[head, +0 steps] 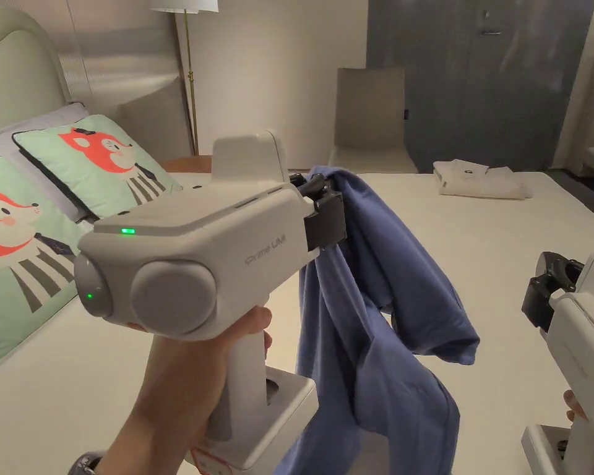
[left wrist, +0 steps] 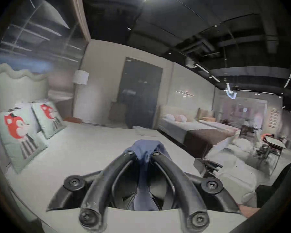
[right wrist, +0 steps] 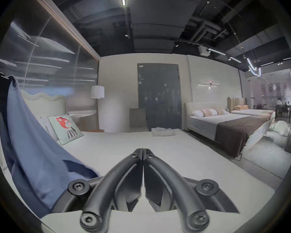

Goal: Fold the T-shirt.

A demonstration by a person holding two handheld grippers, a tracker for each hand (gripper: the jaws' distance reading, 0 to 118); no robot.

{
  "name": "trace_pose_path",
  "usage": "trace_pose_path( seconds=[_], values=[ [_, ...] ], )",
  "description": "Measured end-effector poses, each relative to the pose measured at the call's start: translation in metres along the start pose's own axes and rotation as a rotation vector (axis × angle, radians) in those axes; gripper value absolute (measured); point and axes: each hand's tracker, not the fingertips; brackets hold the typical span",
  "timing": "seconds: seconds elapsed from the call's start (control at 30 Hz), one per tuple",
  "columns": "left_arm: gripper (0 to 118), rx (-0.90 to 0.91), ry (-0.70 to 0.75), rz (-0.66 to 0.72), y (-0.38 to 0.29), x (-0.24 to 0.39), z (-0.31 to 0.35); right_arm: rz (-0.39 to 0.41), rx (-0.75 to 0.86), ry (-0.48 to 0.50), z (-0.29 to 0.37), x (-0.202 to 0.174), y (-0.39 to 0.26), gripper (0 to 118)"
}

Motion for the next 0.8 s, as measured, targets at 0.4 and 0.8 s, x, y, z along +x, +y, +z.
trace_pose_path(
  seconds=[0.4,0.8],
  values=[
    [3,-0.537,0.05,0.013,-0.186,0.018,-0.128,0.002,-0.05,-0.164,0.035,0.079,-0.016,1],
    [19,-0.65,0.116,0.086,-0.248,-0.006,-0.131,0.003,-0.095,-0.159,0.036,0.076,-0.032,1]
  ],
)
